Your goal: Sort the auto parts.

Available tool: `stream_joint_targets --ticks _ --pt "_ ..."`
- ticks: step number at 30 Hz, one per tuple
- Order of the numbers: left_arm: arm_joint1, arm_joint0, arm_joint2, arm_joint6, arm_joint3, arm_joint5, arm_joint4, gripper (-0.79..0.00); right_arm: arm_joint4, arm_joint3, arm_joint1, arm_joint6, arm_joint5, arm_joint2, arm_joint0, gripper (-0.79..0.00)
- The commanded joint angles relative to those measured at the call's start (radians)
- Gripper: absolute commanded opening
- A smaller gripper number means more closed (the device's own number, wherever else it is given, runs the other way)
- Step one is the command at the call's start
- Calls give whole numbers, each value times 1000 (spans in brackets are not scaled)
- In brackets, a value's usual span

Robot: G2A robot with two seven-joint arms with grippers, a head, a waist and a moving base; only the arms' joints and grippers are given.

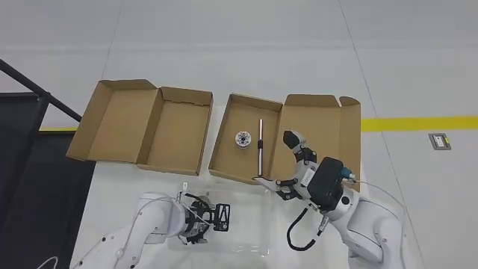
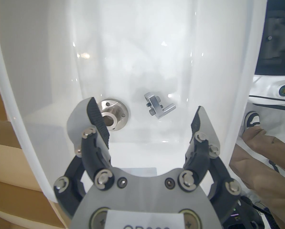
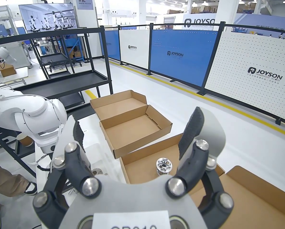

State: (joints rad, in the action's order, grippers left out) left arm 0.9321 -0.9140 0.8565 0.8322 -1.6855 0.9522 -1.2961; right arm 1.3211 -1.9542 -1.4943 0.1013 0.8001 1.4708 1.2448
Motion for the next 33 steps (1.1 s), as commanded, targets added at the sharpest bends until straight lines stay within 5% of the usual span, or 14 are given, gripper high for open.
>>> stream_joint_targets --ticks 1,18,26,33 --pt "5 10 -13 37 7 -14 19 -145 0 0 0 0 0 0 0 0" --pt "21 94 -134 137 95 -101 129 -197 0 0 0 0 0 0 0 0" --pt "21 119 -157 147 108 -111 180 -351 0 0 0 0 0 0 0 0" --pt "15 128 -167 150 107 -115 197 -394 0 0 0 0 0 0 0 0"
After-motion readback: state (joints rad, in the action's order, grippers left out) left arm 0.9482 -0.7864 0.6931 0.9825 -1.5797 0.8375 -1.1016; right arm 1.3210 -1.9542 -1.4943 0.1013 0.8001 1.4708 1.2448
